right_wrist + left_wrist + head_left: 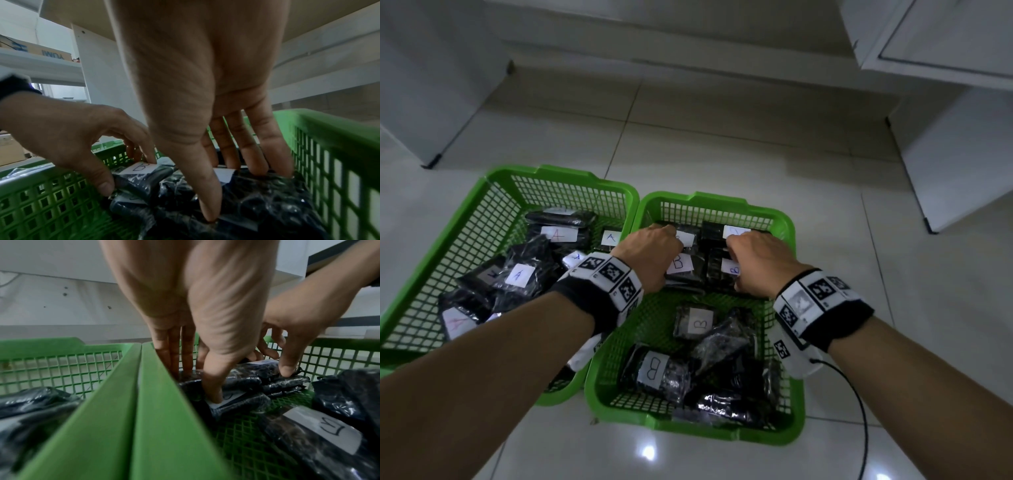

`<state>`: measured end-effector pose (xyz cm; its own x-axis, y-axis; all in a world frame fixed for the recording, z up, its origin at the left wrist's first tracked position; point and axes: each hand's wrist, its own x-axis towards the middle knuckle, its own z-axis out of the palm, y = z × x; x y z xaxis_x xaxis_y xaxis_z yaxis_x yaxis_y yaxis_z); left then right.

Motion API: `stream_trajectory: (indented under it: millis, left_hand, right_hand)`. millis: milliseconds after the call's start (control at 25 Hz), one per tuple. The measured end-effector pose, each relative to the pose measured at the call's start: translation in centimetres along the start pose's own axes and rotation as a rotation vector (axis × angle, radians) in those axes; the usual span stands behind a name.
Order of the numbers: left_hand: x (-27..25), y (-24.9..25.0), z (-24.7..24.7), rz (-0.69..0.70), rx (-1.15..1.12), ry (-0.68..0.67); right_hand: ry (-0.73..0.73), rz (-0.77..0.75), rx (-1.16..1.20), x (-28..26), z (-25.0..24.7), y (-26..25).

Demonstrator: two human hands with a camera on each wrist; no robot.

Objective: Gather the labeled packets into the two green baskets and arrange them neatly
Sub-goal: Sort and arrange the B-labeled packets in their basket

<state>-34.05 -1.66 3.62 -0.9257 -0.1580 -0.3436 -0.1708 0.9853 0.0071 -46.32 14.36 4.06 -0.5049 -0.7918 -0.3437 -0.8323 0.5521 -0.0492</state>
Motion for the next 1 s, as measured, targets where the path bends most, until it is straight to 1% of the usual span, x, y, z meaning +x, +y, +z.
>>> stream_trajectory:
  millis: [160,240,320,360,400,440,480,520,560,640,720,800,880,920,1000]
  left_hand:
    - [0.4,0.5,-0.2,-0.009,-0.015,-0.015]
    - [0.3,0.4,-0.4,-0.019,-0.022,-0.033]
    - [-0.2,0.6,-0.2,-0.003,-0.037,0.007]
    - [-0.7,0.9,-0.1,0.019,-0.07,0.067]
    - [-1.3,1.4,0.1,0.044,-0.122,0.124]
    - [-1.9,1.9,0.4,0.064,-0.196,0.153]
    - [-2.6,2.5,0.7,0.075,-0.276,0.13]
    - [-3.1,3.1,1.3,0.091,-0.341,0.076]
    - [-3.7,3.7,1.9,0.108,-0.397,0.008]
    - [-4.4,4.4,3.3,0.149,-0.52,-0.05]
    - [-4.8,4.8,3.9,0.163,-0.679,-0.051]
    - [-5.2,4.8,3.2,0.132,-0.848,-0.066]
    - [-5.5,4.5,2.0,0.121,-0.974,-0.108]
    - [-5.4,4.3,1.7,0.12,-1.003,-0.099]
    - [-5.2,3.5,1.0,0.094,-1.048,-0.026]
  right_hand:
    - [-0.056,0.056,0.087,-0.1,-0.6,0.5]
    - [-0.013,0.051,0.104,-0.8,-1.1,0.1]
    - [0.036,0.015,0.184,-2.1,-1.3,-0.7]
    - [0.012,-0.007,0.245,-2.9,-1.1,-1.3]
    - [-0.057,-0.027,0.296,-3.7,-0.8,-1.8]
    - [-0.143,-0.055,0.314,-4.5,-0.4,-2.3]
    - [-0.225,-0.085,0.284,-5.1,0.2,-2.7]
    - [-0.282,-0.108,0.22,-5.5,0.8,-2.9]
    - [-0.301,-0.113,0.154,-5.9,1.4,-3.1]
    - [-0.259,-0.118,0.129,-6.2,2.0,-3.0]
    - [-0.203,-0.145,0.254,-6.5,1.8,-1.9]
    - [-0.183,-0.119,0.435,-6.9,1.1,-0.1]
    - [-0.13,-0.044,0.597,-7.2,0.7,1.6]
    - [-0.096,0.012,0.675,-7.2,0.8,2.2]
    - [-0.05,0.114,0.819,-7.1,0.7,2.9]
